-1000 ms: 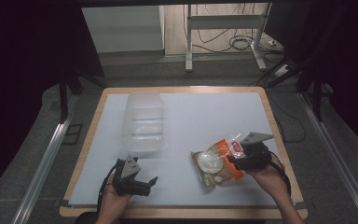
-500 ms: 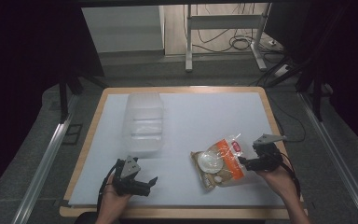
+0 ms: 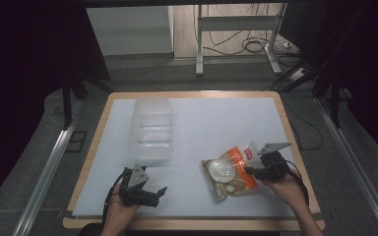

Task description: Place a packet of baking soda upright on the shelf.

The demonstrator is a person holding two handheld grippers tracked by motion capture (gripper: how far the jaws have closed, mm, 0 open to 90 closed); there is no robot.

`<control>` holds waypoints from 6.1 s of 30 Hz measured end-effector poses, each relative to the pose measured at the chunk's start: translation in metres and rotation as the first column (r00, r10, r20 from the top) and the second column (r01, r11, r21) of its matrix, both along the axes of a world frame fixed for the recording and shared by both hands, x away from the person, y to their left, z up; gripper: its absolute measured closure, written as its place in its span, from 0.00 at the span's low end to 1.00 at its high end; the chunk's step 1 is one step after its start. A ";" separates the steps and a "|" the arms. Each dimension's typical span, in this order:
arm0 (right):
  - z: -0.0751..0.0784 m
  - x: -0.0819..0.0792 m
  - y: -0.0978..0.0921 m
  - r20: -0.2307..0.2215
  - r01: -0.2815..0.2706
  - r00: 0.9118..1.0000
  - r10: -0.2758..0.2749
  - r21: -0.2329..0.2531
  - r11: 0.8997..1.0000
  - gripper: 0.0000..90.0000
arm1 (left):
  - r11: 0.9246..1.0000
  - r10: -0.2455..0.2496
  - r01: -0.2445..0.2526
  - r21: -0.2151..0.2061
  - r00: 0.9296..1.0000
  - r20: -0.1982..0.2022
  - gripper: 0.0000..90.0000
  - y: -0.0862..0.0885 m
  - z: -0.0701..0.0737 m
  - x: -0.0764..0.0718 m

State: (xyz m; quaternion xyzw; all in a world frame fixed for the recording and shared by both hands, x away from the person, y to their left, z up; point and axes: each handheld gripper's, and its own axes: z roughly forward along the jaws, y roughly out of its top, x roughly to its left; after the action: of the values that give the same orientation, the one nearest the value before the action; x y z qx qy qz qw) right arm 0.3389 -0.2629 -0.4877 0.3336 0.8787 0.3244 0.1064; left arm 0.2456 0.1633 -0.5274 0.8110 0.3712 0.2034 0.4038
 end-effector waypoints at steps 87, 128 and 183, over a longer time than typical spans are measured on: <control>0.153 0.069 0.119 0.218 -0.201 0.960 0.173 0.115 0.973 0.99 | 0.998 0.064 -0.064 0.008 0.997 0.038 0.00 0.020 0.005 0.000; 0.163 0.152 0.281 0.227 -0.321 0.929 0.292 0.107 0.941 0.99 | 0.999 0.037 -0.036 -0.019 0.998 0.041 0.00 0.012 0.004 0.000; 0.082 0.168 0.290 0.165 -0.274 0.953 0.255 0.107 0.956 0.69 | 1.000 0.016 -0.016 -0.009 1.000 0.025 0.00 0.007 0.003 0.001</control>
State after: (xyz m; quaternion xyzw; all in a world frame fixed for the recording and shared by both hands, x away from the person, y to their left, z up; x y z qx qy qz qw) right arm 0.5073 0.0267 -0.4059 0.1936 0.8823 0.4157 0.1056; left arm 0.2468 0.1703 -0.5247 0.8037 0.3735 0.2150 0.4103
